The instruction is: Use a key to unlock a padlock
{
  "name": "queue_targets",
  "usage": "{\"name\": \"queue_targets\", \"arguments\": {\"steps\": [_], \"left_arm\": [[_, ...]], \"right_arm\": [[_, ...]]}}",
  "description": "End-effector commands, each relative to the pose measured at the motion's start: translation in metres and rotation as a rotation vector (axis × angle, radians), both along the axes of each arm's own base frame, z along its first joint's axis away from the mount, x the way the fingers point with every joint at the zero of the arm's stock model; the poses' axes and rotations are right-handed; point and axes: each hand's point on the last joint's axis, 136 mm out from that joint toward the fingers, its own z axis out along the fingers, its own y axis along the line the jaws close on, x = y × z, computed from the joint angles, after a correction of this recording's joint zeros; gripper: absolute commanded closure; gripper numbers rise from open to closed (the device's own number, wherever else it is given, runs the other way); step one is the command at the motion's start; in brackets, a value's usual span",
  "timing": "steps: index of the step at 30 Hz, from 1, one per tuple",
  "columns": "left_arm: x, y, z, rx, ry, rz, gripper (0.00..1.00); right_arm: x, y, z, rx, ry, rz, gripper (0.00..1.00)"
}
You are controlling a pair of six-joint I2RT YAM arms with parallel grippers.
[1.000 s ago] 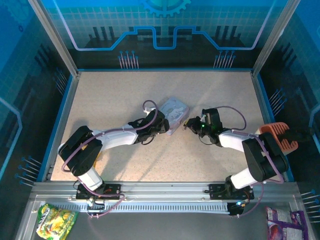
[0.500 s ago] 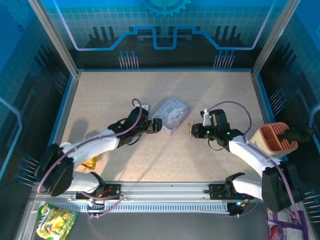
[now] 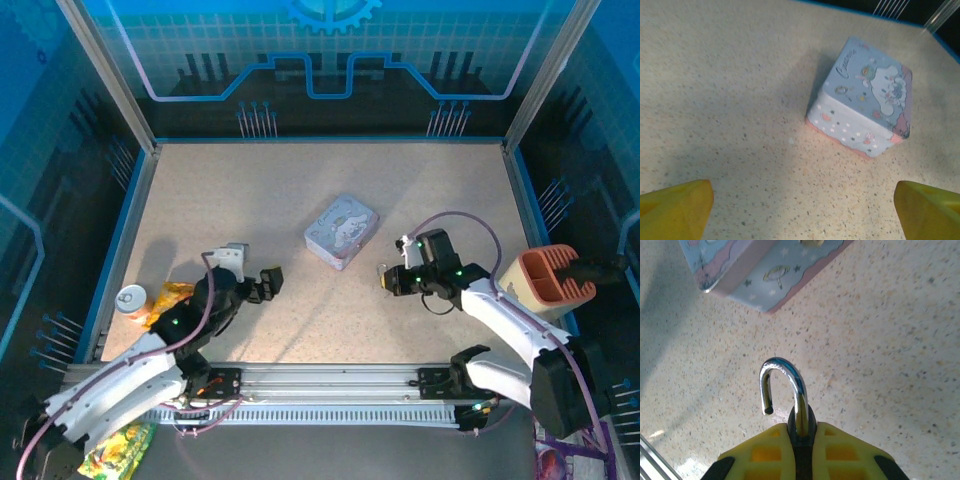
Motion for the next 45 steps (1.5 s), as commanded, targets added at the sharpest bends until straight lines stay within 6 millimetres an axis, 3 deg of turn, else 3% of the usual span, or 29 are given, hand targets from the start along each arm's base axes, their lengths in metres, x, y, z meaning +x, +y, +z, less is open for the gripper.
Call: {"name": "queue_targets", "arguments": {"steps": [1,5,17,29,38,41,45], "left_arm": [[-0.005,0.025,-0.011,0.042,-0.004,0.092,0.04],[-0.009,0.034,-0.019,0.024,-0.005,0.132,0.01],[-0.009,0.033,-0.022,0.026,-0.008,0.129,0.01],[-0.009,0.031,-0.024,0.028,-0.006,0.114,0.01],[-0.009,0.032,-0.025,0.034,-0.009,0.117,0.01],[-0.006,0.035,-0.022,0.041,-0.023,0.136,0.01],[0.002,0.055,-0.012,0.098,-0.034,0.266,0.01]], "right_arm": [[-0.016,0.007,-0.012,0.009,0.060,0.044,0.91],[-0.021,0.007,-0.021,-0.003,0.093,0.042,0.90],[-0.022,-0.006,-0.042,-0.101,0.140,-0.013,0.86],[-0.018,-0.015,-0.040,-0.150,0.127,-0.052,0.60],[-0.014,-0.020,-0.017,-0.162,0.051,-0.054,0.53],[-0.010,-0.020,0.004,-0.148,-0.021,-0.049,0.53],[0.000,-0.029,0.041,-0.164,-0.158,-0.076,0.53]]}}
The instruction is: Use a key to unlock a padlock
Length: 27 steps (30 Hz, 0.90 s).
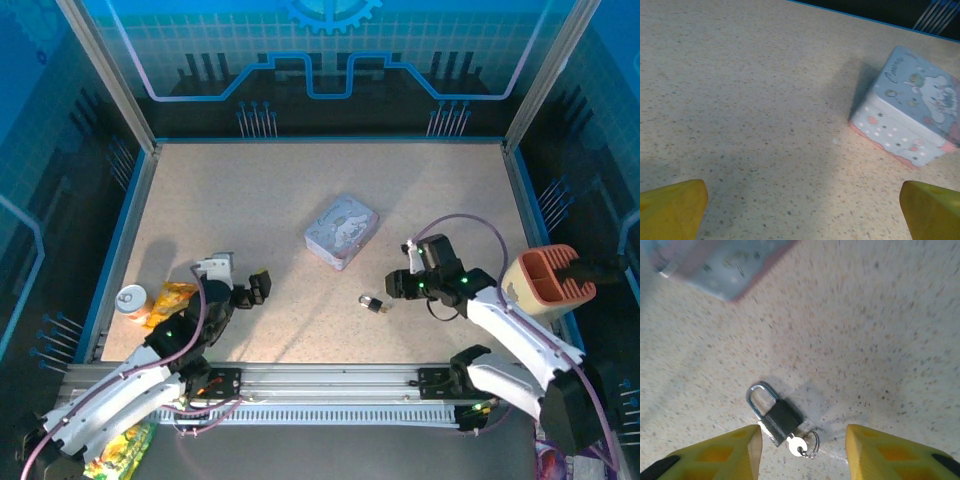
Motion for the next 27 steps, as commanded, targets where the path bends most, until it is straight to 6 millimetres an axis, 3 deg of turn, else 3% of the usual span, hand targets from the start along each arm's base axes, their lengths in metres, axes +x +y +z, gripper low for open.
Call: {"name": "queue_targets", "arguments": {"steps": [1,5,11,14,20,23,24,25,27], "left_arm": [[0.011,0.020,0.016,0.066,-0.033,0.124,0.01],[0.023,0.022,0.039,0.161,-0.069,0.150,0.01],[0.040,0.015,0.072,0.276,-0.135,0.128,0.01],[0.045,0.027,0.080,0.320,-0.152,0.216,0.01],[0.051,0.026,0.096,0.403,-0.304,0.200,0.01],[0.052,0.023,0.102,0.473,-0.401,0.163,0.01],[0.053,0.022,0.102,0.515,-0.416,0.147,0.01],[0.054,0.022,0.099,0.540,-0.410,0.141,0.01],[0.060,0.028,0.093,0.564,-0.381,0.157,0.01]], "right_arm": [[0.009,-0.006,0.038,-0.036,-0.127,0.005,0.53],[0.022,-0.013,0.074,-0.044,-0.255,-0.033,0.52],[0.041,-0.013,0.109,0.013,-0.470,-0.077,0.51],[0.047,-0.018,0.125,0.006,-0.572,-0.089,0.39],[0.055,-0.033,0.130,-0.110,-0.689,-0.095,0.22],[0.058,-0.033,0.128,-0.107,-0.722,-0.083,0.17],[0.060,-0.032,0.129,-0.099,-0.745,-0.081,0.12],[0.062,-0.031,0.129,-0.093,-0.766,-0.077,0.00],[0.065,-0.030,0.131,-0.085,-0.813,-0.077,0.00]]}}
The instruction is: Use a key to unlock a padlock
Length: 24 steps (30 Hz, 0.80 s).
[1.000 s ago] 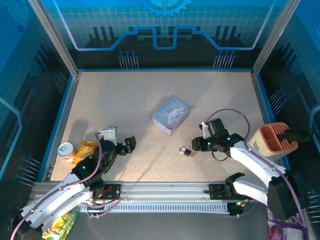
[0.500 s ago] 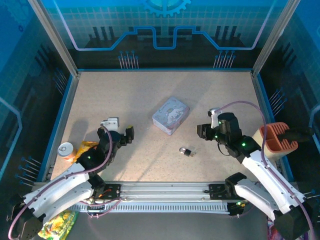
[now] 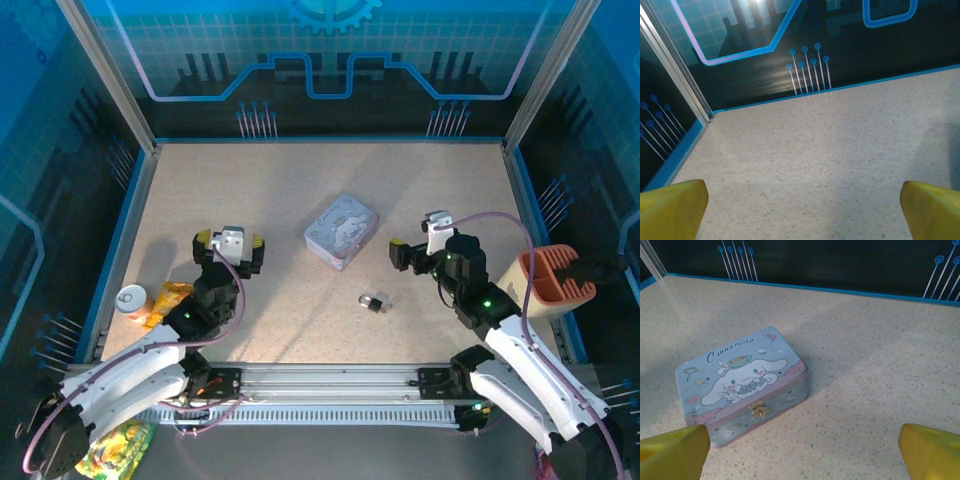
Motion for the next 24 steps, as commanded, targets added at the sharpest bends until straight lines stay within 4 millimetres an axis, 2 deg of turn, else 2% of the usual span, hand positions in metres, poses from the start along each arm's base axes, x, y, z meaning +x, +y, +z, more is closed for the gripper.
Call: {"name": "queue_targets", "arguments": {"steps": [1,7,13,20,23,24], "left_arm": [[0.010,0.008,0.016,0.052,-0.069,0.027,0.01],[0.024,0.023,-0.007,-0.006,-0.066,0.029,0.01],[0.047,0.046,-0.038,-0.066,-0.016,0.068,0.01],[0.072,0.049,-0.072,-0.141,0.005,0.037,0.01],[0.079,0.046,-0.078,-0.149,-0.022,-0.007,0.01],[0.081,0.049,-0.086,-0.162,-0.003,0.000,0.01]], "right_arm": [[0.012,-0.002,0.021,0.004,-0.156,-0.010,0.00],[0.033,-0.006,0.012,-0.106,-0.218,-0.035,0.00],[0.058,-0.014,-0.016,-0.168,-0.232,-0.080,0.00],[0.076,-0.029,-0.054,-0.308,-0.197,-0.125,0.00],[0.078,-0.037,-0.061,-0.322,-0.224,-0.165,0.00],[0.078,-0.038,-0.062,-0.324,-0.236,-0.170,0.00]]}}
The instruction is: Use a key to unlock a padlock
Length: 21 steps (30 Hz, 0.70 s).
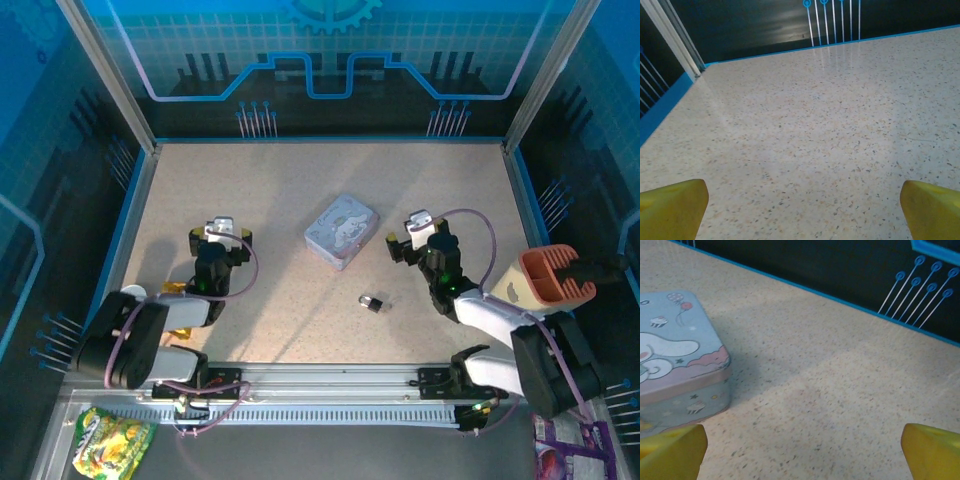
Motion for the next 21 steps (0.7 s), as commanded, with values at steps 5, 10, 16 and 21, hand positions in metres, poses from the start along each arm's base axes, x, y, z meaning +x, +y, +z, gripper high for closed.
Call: {"name": "queue_targets", "arguments": {"steps": [5,10,16,21], "left_arm": [[0.009,0.012,0.005,-0.185,-0.131,-0.038,0.01],[0.029,0.030,-0.005,-0.217,-0.013,0.057,0.01],[0.033,0.028,-0.006,-0.216,0.003,0.046,0.01],[0.034,0.028,-0.006,-0.214,0.004,0.046,0.01]], "right_arm": [[0.012,-0.018,0.009,-0.008,-0.118,-0.058,0.00],[0.018,-0.036,-0.002,0.048,-0.131,-0.112,0.00],[0.024,-0.049,-0.012,0.113,-0.116,-0.135,0.00],[0.032,-0.061,-0.022,0.157,-0.076,-0.168,0.00]]}}
